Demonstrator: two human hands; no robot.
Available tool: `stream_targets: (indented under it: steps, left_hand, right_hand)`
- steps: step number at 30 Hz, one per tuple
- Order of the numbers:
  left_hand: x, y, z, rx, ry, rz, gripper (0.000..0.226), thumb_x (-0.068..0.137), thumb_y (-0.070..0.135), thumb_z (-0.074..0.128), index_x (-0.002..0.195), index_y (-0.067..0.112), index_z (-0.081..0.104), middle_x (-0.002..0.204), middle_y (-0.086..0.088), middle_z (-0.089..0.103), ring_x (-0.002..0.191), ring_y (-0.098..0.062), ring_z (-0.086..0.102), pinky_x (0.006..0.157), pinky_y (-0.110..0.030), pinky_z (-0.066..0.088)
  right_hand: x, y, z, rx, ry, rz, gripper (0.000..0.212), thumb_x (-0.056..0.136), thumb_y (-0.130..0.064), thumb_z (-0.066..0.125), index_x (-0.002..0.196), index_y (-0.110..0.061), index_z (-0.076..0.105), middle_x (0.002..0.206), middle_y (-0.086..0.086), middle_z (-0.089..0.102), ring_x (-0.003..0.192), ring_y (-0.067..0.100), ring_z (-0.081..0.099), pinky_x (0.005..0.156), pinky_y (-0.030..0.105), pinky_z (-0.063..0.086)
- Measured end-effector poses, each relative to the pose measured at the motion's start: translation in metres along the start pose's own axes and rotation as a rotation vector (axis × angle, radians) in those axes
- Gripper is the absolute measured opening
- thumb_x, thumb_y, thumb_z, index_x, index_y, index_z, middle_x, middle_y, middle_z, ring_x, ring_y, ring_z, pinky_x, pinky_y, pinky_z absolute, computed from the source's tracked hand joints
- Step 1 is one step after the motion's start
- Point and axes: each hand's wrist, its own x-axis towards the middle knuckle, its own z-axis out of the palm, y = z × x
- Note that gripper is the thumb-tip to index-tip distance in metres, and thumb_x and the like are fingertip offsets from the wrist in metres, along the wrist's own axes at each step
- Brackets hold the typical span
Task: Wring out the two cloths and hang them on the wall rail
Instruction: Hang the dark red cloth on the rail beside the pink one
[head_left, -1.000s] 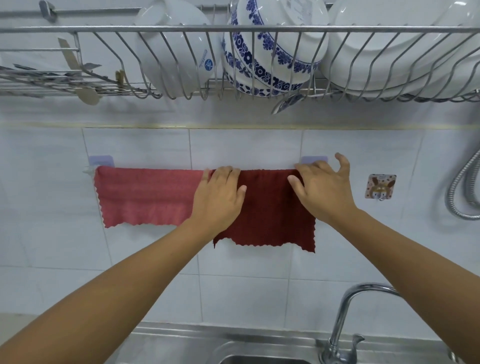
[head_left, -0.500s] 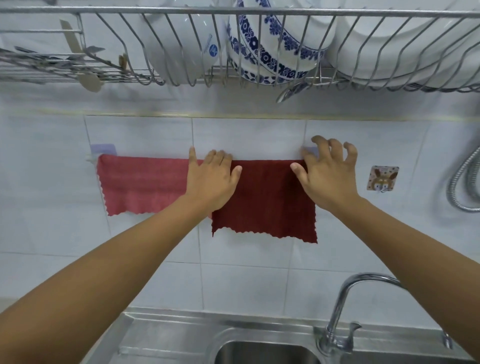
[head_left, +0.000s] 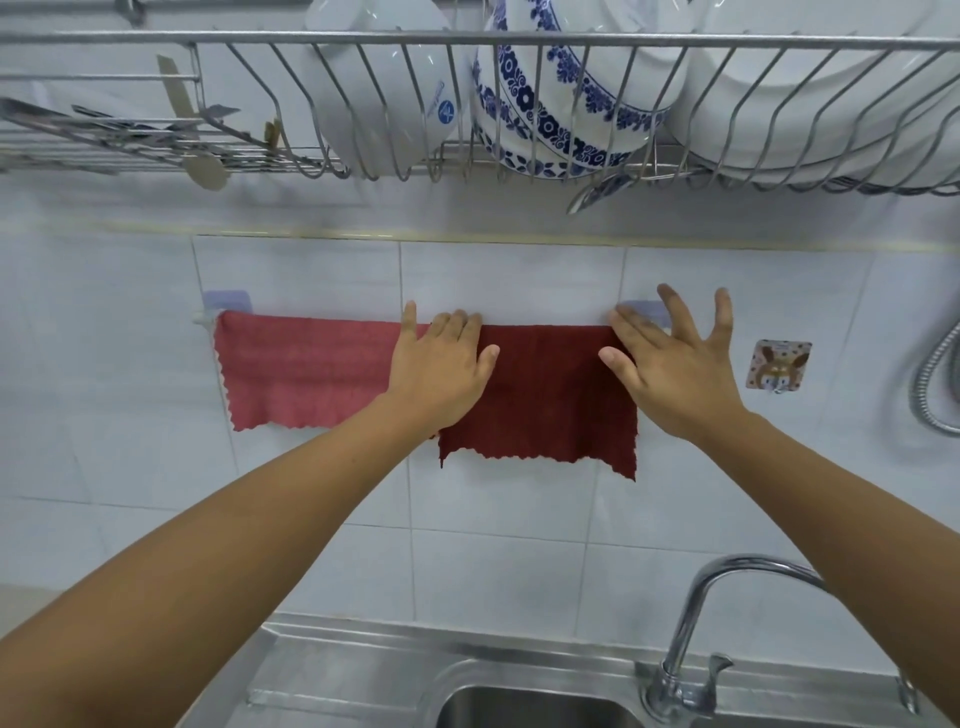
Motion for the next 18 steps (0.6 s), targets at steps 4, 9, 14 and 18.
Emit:
stream_targets:
  steps: [4, 9, 14, 18]
  left_hand:
    - [-0.004, 0.001, 0.005, -0.006, -0.023, -0.002, 0.064, 0.100, 0.048, 0.014, 0.153, 0.013, 0.005, 0.162, -0.008, 0.006, 0.150, -0.021, 0.005, 0.117, -0.054, -0.008]
    - [-0.022, 0.002, 0.020, -0.005, 0.014, -0.040, 0.066, 0.100, 0.046, 0.018, 0.153, 0.011, -0.001, 0.162, -0.011, 0.000, 0.150, -0.024, -0.002, 0.118, -0.051, -0.007]
    - [-0.022, -0.005, 0.021, 0.041, -0.001, -0.025, 0.064, 0.101, 0.045, 0.017, 0.153, 0.013, -0.004, 0.162, -0.008, -0.003, 0.150, -0.021, -0.004, 0.118, -0.053, -0.008]
    - [-0.021, -0.008, 0.018, 0.015, -0.052, 0.000, 0.065, 0.100, 0.045, 0.017, 0.153, 0.013, -0.005, 0.162, -0.009, -0.006, 0.150, -0.022, -0.007, 0.118, -0.052, -0.007]
  right_hand:
    - [0.000, -0.008, -0.005, 0.004, 0.019, 0.033, 0.073, 0.095, -0.062, 0.001, 0.150, -0.023, 0.030, 0.157, -0.007, 0.032, 0.150, 0.023, 0.002, 0.109, 0.058, -0.021]
    - [-0.011, -0.016, 0.000, -0.046, -0.005, 0.018, 0.074, 0.096, -0.061, 0.007, 0.148, -0.015, 0.034, 0.154, 0.001, 0.039, 0.149, 0.026, 0.012, 0.111, 0.058, -0.018]
    - [-0.009, -0.006, -0.002, -0.101, 0.000, 0.023, 0.077, 0.095, -0.062, 0.006, 0.148, -0.014, 0.036, 0.150, 0.002, 0.044, 0.149, 0.027, 0.014, 0.112, 0.059, -0.016]
    - [-0.006, -0.012, -0.003, -0.052, -0.043, 0.054, 0.077, 0.095, -0.062, 0.000, 0.151, -0.016, 0.027, 0.157, 0.000, 0.033, 0.150, 0.024, 0.009, 0.112, 0.059, -0.016]
